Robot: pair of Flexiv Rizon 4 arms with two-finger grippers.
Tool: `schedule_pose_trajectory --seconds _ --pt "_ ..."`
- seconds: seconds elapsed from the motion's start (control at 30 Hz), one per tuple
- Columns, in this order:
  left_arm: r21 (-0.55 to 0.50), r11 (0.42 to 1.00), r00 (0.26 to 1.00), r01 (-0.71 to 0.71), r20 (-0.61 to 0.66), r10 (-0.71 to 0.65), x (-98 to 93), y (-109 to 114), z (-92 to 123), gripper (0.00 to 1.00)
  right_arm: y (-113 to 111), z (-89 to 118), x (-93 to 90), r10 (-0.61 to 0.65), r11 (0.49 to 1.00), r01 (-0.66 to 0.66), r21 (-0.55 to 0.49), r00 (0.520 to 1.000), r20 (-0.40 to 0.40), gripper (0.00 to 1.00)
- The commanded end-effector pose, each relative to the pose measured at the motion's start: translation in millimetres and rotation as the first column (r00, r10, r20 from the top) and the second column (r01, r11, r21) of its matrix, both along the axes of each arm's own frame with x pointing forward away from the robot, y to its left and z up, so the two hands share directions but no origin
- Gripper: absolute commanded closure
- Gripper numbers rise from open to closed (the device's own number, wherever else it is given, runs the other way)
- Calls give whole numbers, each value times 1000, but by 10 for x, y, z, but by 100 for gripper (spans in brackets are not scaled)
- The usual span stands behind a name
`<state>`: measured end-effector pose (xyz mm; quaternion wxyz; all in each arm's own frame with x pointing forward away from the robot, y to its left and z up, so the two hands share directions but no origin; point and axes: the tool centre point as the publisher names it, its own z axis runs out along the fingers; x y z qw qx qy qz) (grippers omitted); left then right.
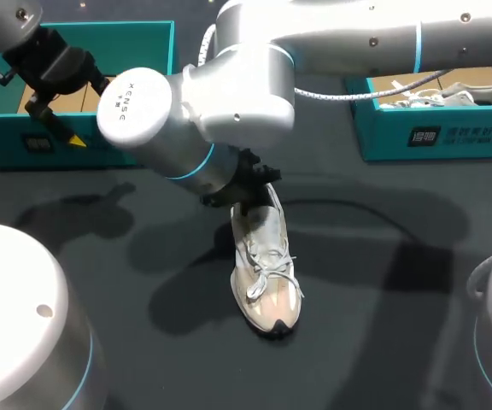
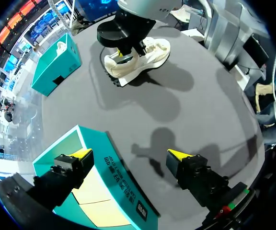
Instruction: Take the shoe out of the shoebox, open the shoe tongue, remove and reinsert the insole, then place the shoe into the shoebox
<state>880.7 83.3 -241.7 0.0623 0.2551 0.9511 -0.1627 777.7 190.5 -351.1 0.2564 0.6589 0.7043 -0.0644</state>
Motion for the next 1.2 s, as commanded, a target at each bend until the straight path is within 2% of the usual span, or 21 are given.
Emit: schedule_pose_trajectory --seconds 0.03,0.33,0.43,0.5,0.77,0.93,1.07,1.1,1.13,1.2 --pt "3 1000 1000 1 0 -1 2 -3 0 0 -75 -129 50 6 1000 -6 24 1000 -21 100" --pt "3 1000 1000 1 0 -1 2 -3 0 0 -140 -534 72 16 991 0 133 993 -119 100" --pt "3 1000 1000 1 0 -1 2 -3 0 0 -123 -570 43 22 986 0 164 991 -134 100" --pt "3 1000 1000 1 0 -1 2 -3 0 0 -89 -542 19 24 985 -1 170 990 -136 100" --pt "3 1000 1000 1 0 -1 2 -3 0 0 -3 -121 -5 79 979 -48 196 985 -153 100" --pt "3 1000 1000 1 0 -1 2 -3 0 0 -29 -39 17 169 954 -94 284 953 -252 100" --pt "3 1000 1000 1 0 -1 2 -3 0 0 -65 -39 -3 205 942 -105 318 931 -301 100" --pt "3 1000 1000 1 0 -1 2 -3 0 0 -70 -42 -8 216 939 -107 327 924 -316 98" --pt "3 1000 1000 1 0 -1 2 -3 0 0 -74 -45 -12 222 937 -111 331 921 -319 88" --pt "3 1000 1000 1 0 -1 2 -3 0 0 -76 -42 -30 239 929 -121 349 917 -320 86"
